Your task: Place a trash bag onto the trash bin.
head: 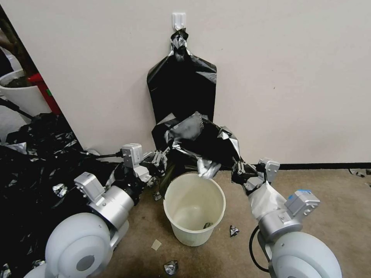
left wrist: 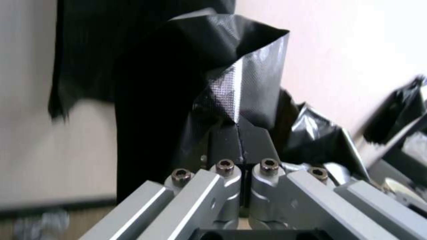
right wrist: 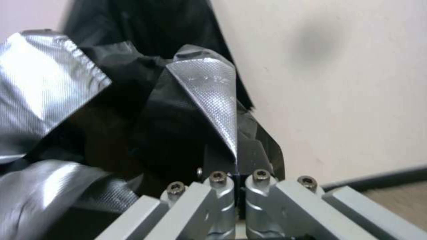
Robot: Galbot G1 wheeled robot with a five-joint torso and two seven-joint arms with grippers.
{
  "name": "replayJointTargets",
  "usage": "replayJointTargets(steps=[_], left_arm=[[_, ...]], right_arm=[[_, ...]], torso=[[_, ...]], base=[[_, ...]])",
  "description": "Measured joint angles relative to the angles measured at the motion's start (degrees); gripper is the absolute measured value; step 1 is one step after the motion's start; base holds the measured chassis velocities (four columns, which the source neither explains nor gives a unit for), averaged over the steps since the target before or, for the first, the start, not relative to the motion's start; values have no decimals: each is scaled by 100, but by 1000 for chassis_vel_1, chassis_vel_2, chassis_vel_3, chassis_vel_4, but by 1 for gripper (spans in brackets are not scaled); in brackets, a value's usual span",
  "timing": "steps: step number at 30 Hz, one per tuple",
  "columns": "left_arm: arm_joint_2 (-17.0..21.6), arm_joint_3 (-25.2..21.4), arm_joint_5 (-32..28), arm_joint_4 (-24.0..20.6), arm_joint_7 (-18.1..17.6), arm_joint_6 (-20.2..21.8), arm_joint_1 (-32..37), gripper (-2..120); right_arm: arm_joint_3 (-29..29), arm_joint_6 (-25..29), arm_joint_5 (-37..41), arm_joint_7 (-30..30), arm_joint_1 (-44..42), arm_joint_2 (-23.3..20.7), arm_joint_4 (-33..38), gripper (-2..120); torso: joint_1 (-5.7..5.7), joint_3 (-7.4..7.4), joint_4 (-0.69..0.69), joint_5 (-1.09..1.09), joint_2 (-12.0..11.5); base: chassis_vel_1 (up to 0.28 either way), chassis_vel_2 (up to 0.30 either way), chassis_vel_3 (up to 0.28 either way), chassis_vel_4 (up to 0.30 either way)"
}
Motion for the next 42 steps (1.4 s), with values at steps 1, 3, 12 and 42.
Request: replayJointTargets(steps=[1,3,12,42], left_arm=[[-22,-2,-308,1,-214,292,-14,0],[-50,55,-432,4,-352,458,-14,0],[-257,377,-398,229,-605,640,-12,0],[-98,2030,3245,1930,-663,-721,1032,0]], right_arm=[[15,-234,83,270,-11,-7,-2,0],[19,-453,142,528,-26,-4,-3,0],[-159,-914,273,1066,-56,81,-4,0],[-1354,-116,-670,1629,-332,267,-1729,0]], torso=[[0,0,0,0,0],[0,0,0,0,0],[0,0,0,0,0],[0,0,0,0,0]], base=[[0,0,0,0],[0,0,0,0],[0,0,0,0],[0,0,0,0]])
